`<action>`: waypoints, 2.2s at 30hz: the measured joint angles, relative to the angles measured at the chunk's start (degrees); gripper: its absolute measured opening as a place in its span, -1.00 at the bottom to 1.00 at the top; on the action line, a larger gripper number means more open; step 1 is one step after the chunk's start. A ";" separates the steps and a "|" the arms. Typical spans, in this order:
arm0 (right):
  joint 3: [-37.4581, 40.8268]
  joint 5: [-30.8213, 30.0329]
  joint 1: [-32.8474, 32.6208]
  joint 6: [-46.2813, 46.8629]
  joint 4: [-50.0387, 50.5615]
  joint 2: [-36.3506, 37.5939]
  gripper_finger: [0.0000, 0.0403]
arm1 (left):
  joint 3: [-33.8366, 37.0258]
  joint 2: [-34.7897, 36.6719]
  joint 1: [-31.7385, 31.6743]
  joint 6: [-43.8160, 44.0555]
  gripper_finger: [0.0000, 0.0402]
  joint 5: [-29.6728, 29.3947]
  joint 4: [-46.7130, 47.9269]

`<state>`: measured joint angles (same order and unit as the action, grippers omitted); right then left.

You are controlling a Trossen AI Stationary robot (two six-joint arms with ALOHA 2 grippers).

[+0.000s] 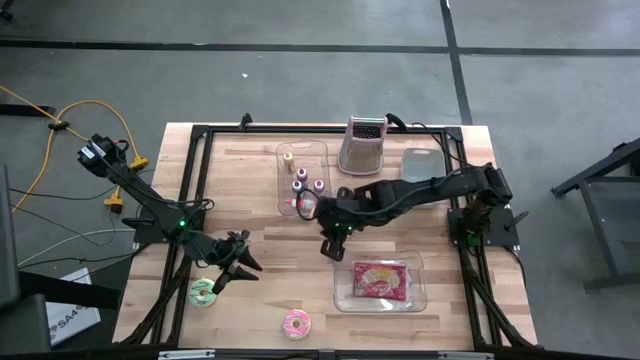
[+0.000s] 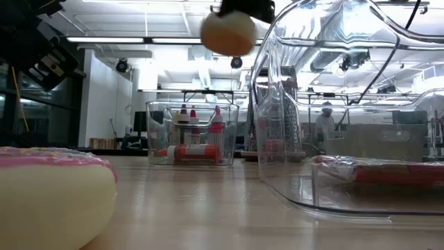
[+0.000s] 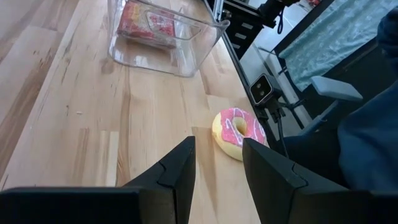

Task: Pick & Place Food Item
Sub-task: Put the orange donut into the gray bin

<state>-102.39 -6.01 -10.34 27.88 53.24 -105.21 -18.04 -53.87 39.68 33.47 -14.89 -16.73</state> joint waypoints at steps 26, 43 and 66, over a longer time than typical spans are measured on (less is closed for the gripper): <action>12.80 -11.99 7.16 11.18 12.35 10.95 -0.61 | 0.00 -0.04 2.81 1.29 -0.36 2.73 -0.02; 54.21 -12.05 21.69 23.79 3.29 44.52 -0.61 | 0.00 -0.04 3.15 1.74 -0.36 0.82 -0.07; 69.33 -8.38 33.04 22.29 -6.58 47.25 -0.61 | 0.00 -0.04 3.15 2.16 -0.36 0.62 -0.13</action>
<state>-33.06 -14.39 22.70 50.18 46.65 -57.95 -18.04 -53.91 42.83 35.64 -14.26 -16.86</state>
